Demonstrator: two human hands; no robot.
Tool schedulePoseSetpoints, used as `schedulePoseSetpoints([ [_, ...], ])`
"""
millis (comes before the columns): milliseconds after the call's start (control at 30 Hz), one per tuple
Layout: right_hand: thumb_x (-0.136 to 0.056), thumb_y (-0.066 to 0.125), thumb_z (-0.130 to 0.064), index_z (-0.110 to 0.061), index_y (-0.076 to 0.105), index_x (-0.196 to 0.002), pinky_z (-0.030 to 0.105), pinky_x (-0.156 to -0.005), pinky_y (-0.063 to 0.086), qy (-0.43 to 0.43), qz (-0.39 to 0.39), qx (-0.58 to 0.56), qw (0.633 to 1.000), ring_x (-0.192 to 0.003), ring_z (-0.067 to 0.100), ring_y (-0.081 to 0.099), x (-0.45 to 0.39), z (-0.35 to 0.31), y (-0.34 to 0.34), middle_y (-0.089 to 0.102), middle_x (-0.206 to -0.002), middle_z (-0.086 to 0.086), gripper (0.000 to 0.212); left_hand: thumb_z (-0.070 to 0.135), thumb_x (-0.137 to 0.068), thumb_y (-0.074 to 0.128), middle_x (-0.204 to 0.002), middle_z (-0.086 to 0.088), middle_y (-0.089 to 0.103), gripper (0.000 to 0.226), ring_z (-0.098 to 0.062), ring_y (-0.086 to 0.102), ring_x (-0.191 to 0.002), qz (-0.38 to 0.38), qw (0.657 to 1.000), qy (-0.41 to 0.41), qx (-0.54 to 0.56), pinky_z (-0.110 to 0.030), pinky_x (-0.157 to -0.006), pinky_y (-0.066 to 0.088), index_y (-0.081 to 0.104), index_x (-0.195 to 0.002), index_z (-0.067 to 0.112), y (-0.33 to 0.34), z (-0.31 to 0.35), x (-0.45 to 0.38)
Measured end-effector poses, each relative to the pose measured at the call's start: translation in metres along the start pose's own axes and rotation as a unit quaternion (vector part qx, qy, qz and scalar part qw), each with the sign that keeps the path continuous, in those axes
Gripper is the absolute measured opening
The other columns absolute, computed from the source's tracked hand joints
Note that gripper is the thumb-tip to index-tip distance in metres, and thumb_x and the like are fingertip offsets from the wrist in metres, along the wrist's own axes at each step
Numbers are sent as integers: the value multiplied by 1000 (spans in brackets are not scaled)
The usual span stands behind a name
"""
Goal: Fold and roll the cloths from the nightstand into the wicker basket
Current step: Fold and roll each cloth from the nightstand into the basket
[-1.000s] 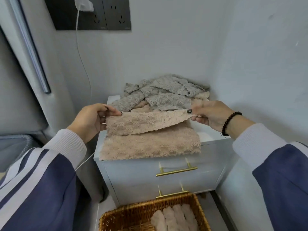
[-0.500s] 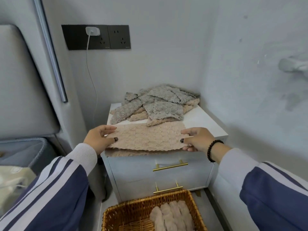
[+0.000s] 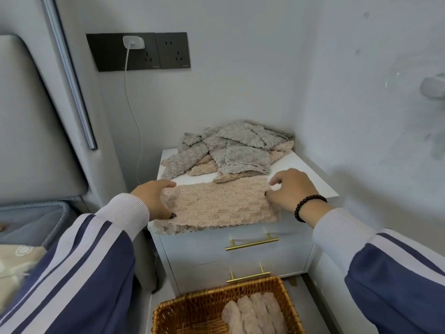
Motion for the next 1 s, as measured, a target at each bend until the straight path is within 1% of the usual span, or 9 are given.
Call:
schedulePoseSetpoints([
  [133, -90, 55, -16, -17, 65, -107, 34, -100, 42, -111, 67, -44, 991, -118, 19, 48, -2, -48, 11, 55, -124, 3, 20, 38, -88, 66, -157, -5, 25, 74, -27, 34, -140, -3, 991, -2, -130, -37, -112, 33, 27, -150, 25, 1, 15, -1],
  [233, -94, 46, -4, -13, 63, -119, 30, -101, 41, -203, 43, -54, 977, -114, 17, 50, 0, -87, 42, 58, -123, 3, 32, 23, -99, 45, -160, -3, 16, 55, -24, 19, -146, 69, 992, 68, -75, -37, -118, 22, 26, -151, 18, 10, 42, -7],
  [367, -94, 40, -2, -6, 54, -130, 39, -110, 34, -282, -30, 19, 959, -127, 25, 43, 2, -106, 94, 54, -134, 11, 38, 21, -104, 30, -162, -3, 11, 52, -17, 5, -149, 67, 986, 127, -80, -28, -118, 3, 17, -153, 12, 49, 52, -16],
  [433, -98, 35, -10, -10, 35, -145, 37, -118, 18, -272, -75, 95, 955, -144, 21, 22, 1, -98, 112, 32, -154, 7, 47, 29, -105, 22, -162, -2, 6, 53, -16, 2, -149, 59, 982, 128, -127, -29, -119, 0, 10, -154, 13, 62, 42, -24],
  [500, -102, 26, -25, -14, 20, -151, 38, -119, 9, -249, -91, 140, 954, -148, 17, 9, -5, -87, 113, 16, -160, 4, 51, 35, -104, 20, -162, -1, 1, 55, -15, -1, -149, 48, 981, 121, -140, -30, -120, -1, 6, -154, 16, 66, 33, -31],
  [600, -99, 16, -55, -21, 5, -154, 43, -120, -1, -199, -126, 173, 956, -148, 16, -2, -15, -63, 109, 2, -162, 0, 66, 47, -102, 18, -162, 0, -5, 61, -15, -5, -149, 27, 983, 105, -146, -33, -121, -3, 0, -155, 22, 66, 20, -40],
  [700, -92, 12, -69, -26, 1, -154, 48, -119, -3, -157, -133, 183, 961, -148, 16, -5, -28, -40, 103, -2, -162, -3, 76, 48, -101, 12, -161, 0, -9, 60, -18, -8, -149, 14, 981, 73, -179, -38, -121, 0, -2, -155, 25, 63, 3, -47],
  [867, -96, 20, -58, -26, 17, -152, 47, -118, 10, -85, -102, 123, 983, -146, 19, 13, -48, -16, 89, 18, -159, 1, 65, 34, -105, 16, -162, 5, 1, 51, -15, -3, -149, 48, 998, 8, -51, -46, -120, 0, 10, -155, 25, 49, -15, -46],
  [1000, -95, 46, -45, -18, 48, -129, 38, -94, 39, -69, -43, 43, 996, -110, 23, 51, -48, -18, 71, 55, -119, 3, 44, 38, -102, 31, -157, 2, 25, 49, -21, 20, -145, 113, 992, 12, -59, -49, -119, 11, 30, -150, 25, 39, -17, -46],
])
Point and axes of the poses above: each hand's wrist, its own x-axis away from the middle knuckle, its own y-axis out of the palm, z = x × y, the point moved 8 cm from there along -x, towards the middle knuckle
